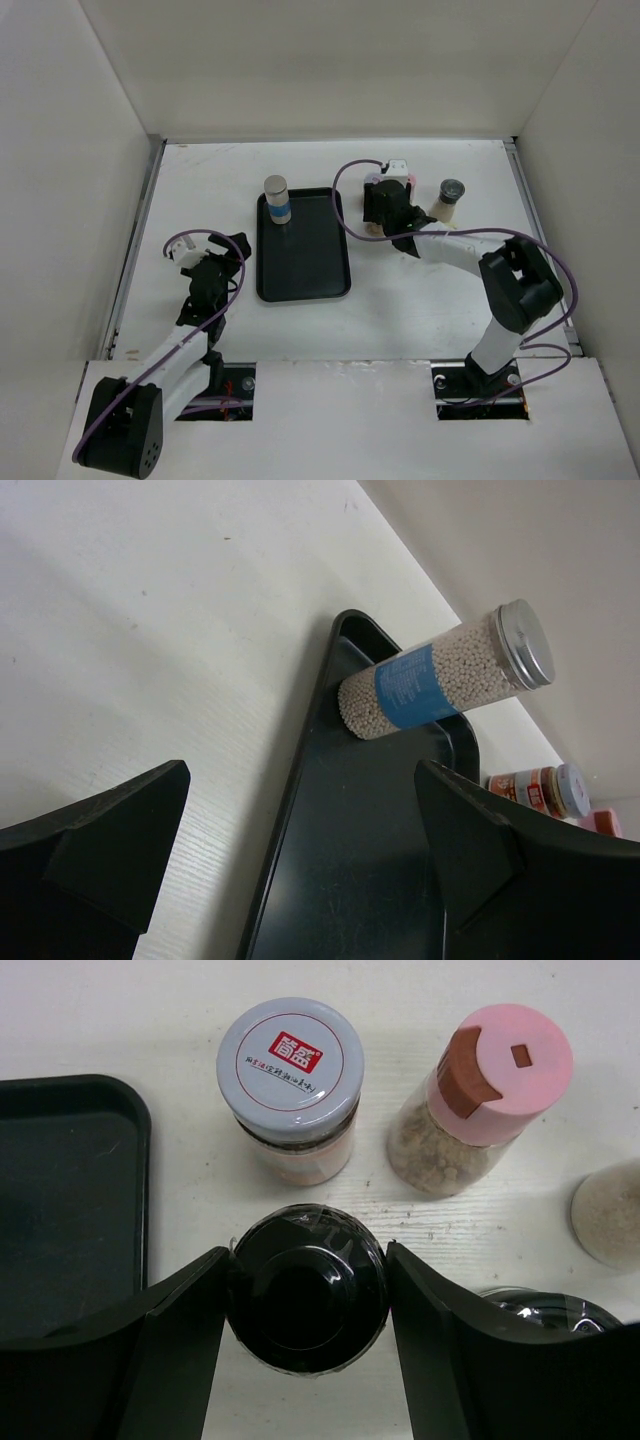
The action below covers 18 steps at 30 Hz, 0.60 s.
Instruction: Organize the condiment bottles
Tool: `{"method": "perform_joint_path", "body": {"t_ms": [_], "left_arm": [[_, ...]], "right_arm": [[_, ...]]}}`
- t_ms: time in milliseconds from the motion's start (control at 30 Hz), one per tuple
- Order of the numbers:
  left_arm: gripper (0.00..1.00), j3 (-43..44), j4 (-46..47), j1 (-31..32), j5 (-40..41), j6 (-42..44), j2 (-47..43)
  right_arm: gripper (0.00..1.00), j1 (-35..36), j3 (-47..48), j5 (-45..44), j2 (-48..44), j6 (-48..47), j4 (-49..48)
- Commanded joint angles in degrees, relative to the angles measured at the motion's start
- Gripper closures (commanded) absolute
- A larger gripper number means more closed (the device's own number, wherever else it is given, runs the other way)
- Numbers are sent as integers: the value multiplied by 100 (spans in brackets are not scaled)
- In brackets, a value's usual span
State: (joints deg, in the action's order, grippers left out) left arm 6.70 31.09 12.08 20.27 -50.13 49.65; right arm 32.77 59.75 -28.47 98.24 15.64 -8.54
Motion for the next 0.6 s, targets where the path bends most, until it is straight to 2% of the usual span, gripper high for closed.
{"method": "perform_joint_path", "body": {"t_ms": [0,133,233,467,567], "left_arm": [[0,51,292,1,38,47,-78],[0,86,292,44,-14,47,10],[0,86,292,80,56,47,10],[0,51,310,62,47,91,-87],[0,42,292,1,30,109,-61]], "right_arm": [[47,-12,231,-53,-313,-8,-87],[48,189,125,-203,-963,-105,-227],[49,470,344,-28,-1026,-149,-166],[48,936,1547,780,290,-17,-473],[48,981,2285,825,967,-52,-413]]}}
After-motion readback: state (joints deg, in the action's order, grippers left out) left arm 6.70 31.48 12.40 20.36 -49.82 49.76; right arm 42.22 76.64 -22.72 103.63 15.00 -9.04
